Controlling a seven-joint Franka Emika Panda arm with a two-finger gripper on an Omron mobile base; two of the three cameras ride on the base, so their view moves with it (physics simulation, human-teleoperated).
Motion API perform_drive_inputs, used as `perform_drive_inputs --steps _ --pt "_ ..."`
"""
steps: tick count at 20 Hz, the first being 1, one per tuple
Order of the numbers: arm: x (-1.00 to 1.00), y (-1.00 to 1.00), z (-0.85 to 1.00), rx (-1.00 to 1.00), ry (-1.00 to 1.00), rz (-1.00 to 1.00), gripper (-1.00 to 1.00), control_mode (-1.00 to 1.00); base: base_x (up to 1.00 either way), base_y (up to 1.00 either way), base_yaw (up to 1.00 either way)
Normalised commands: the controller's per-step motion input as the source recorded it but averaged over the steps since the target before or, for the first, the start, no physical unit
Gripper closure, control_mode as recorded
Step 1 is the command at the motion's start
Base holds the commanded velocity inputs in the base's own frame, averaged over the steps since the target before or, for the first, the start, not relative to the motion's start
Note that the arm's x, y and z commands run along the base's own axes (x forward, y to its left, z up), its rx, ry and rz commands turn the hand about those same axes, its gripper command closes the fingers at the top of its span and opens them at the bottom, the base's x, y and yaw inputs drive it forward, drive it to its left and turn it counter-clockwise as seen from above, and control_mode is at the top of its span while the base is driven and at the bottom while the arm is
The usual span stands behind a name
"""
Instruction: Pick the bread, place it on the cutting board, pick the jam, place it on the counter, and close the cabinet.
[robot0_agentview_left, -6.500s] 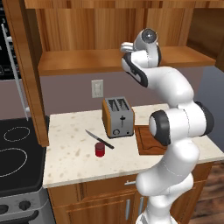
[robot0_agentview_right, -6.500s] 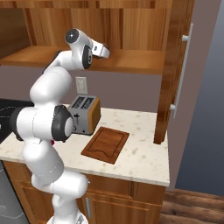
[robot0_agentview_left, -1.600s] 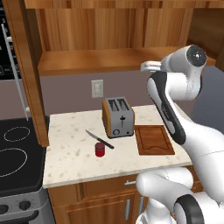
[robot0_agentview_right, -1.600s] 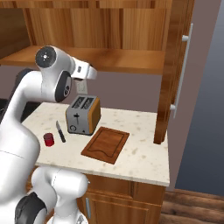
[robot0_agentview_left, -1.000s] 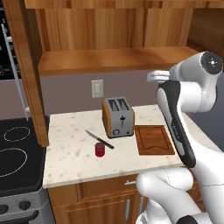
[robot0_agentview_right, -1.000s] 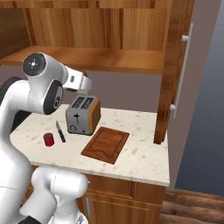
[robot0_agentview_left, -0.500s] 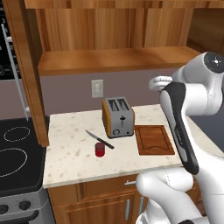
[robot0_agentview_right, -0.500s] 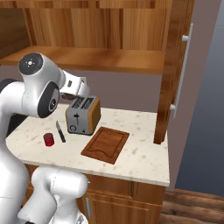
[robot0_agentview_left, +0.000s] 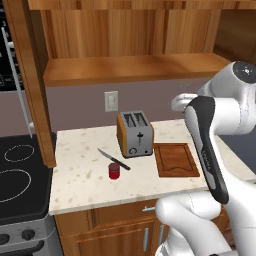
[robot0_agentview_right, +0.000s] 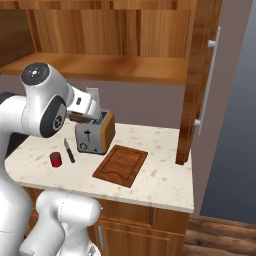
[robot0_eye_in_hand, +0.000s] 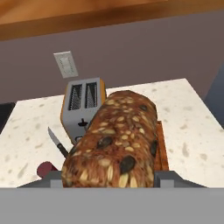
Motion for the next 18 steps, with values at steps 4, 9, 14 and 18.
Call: perform_drive_inputs --steps 4,9,14,18 --pt "-0.06 -0.07 -0.28 0.0 0.02 0.0 1.0 -1.0 0.0 0.0 0.0" --pt "0.0 -0.12 -0.38 0.0 0.0 0.01 1.0 -1.0 0.0 0.0 0.0" --pt "0.0 -0.24 -0.39 0.0 0.0 0.06 1.0 -1.0 0.0 0.0 0.0" --pt "0.0 -0.11 -0.35 0.0 0.0 0.04 1.0 -1.0 0.0 0.0 0.0"
